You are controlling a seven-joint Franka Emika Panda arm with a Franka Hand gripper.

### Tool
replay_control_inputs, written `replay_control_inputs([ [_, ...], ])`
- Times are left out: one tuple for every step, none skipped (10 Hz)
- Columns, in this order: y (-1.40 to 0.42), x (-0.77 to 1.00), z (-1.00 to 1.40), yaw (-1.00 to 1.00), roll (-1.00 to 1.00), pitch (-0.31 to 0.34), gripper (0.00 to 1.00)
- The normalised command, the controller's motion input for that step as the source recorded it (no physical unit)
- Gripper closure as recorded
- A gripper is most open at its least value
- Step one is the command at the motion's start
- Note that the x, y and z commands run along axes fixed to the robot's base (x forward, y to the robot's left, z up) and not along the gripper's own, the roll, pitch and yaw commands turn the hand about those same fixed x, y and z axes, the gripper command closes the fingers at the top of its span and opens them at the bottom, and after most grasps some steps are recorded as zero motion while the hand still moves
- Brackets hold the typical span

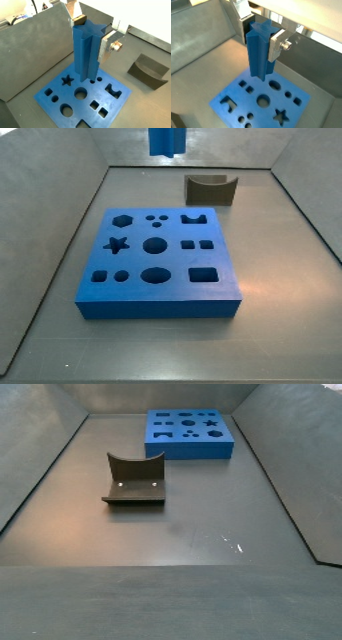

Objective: Insert the star object.

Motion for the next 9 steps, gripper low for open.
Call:
replay_control_inputs([
  [0.16, -0.73, -0.9, -0.52, 0.0, -0.139, 1.0],
  [0.18, -0.72, -0.81, -0.48, 0.03, -0.171, 1.0],
  [0.1, -0.63, -0.69, -0.47, 0.04, -0.226, 1.0],
  [0.0, -0.38, -0.63, -0.42, 0.06, -0.266, 1.0],
  [-0.05, -0.05, -0.79, -0.31, 0.14, -0.157, 1.0],
  [-0.12, -0.27, -0.98, -0.01, 0.06, -0.154, 1.0],
  [-0.15, -0.21, -0.95, 0.0, 0.11, -0.15, 1.0],
  [-0.24, -0.3, -0.78, -0.07, 0.25, -0.123, 1.0],
  [-0.27, -0.32, -0.63, -0.16, 0.32, -0.1, 1.0],
])
